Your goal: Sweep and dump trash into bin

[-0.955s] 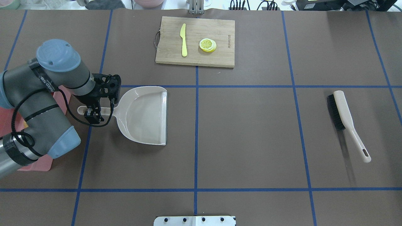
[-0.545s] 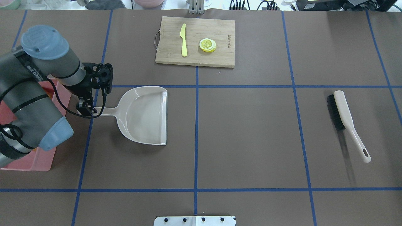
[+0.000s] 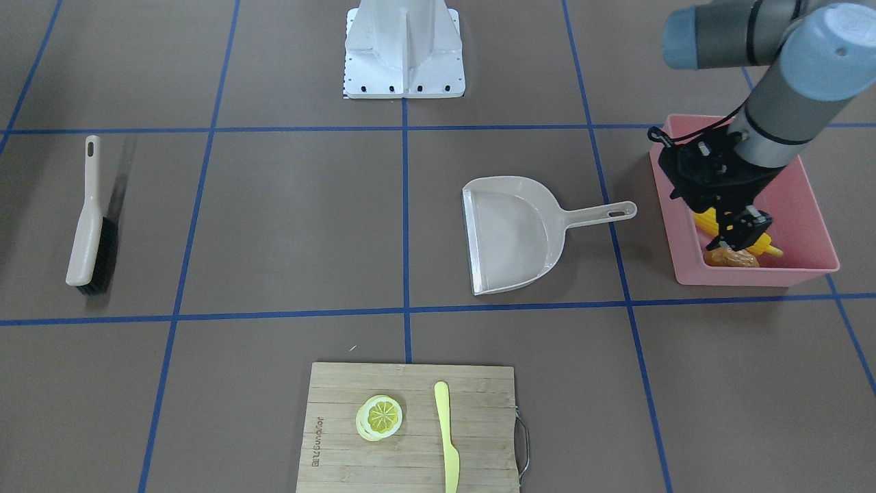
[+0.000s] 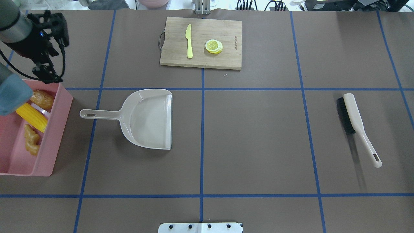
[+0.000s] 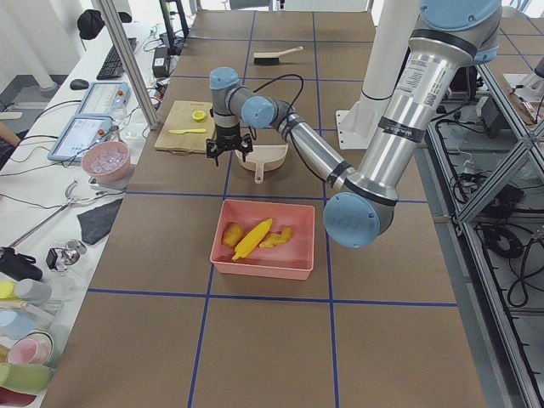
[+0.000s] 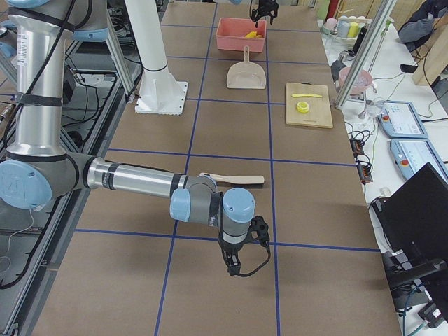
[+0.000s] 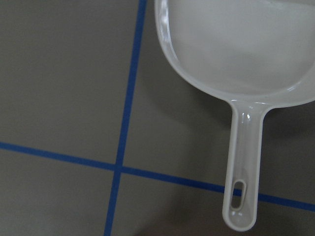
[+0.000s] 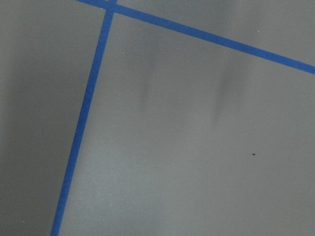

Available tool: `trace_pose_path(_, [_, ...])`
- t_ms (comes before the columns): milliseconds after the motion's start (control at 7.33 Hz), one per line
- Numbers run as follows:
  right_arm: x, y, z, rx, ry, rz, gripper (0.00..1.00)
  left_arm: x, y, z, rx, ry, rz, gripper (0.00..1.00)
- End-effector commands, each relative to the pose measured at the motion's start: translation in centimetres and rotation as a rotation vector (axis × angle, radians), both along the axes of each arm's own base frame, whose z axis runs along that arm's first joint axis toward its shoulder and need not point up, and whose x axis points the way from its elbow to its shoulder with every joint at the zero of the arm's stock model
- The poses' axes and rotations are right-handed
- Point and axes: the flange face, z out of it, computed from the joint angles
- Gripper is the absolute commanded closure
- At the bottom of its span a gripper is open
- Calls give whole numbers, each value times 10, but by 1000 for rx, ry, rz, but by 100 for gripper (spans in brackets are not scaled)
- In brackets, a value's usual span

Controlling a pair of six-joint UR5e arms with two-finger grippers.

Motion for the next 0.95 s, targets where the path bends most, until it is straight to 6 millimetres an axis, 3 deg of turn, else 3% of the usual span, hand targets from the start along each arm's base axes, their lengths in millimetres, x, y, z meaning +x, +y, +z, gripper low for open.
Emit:
trace_pose_path(0, [0,0,1,-2,0,0,0,-72,-18,6,-139,33,-220,2])
trace_pose_path(273, [0,0,0,0,0,1,0,-150,-19,30,-311,73,-403,2])
trace_pose_path(409, [0,-2,-2,5,-1,1,0,-196,-5,69,-439,106,-510,2])
trace_pose_path(545, [0,-4,-4,23,-1,1,0,-246,18,123,-607,109,-687,2])
trace_pose_path(818, [0,-4,-4,29,-1,1,0,-283,40,191,-727,94,-772,2])
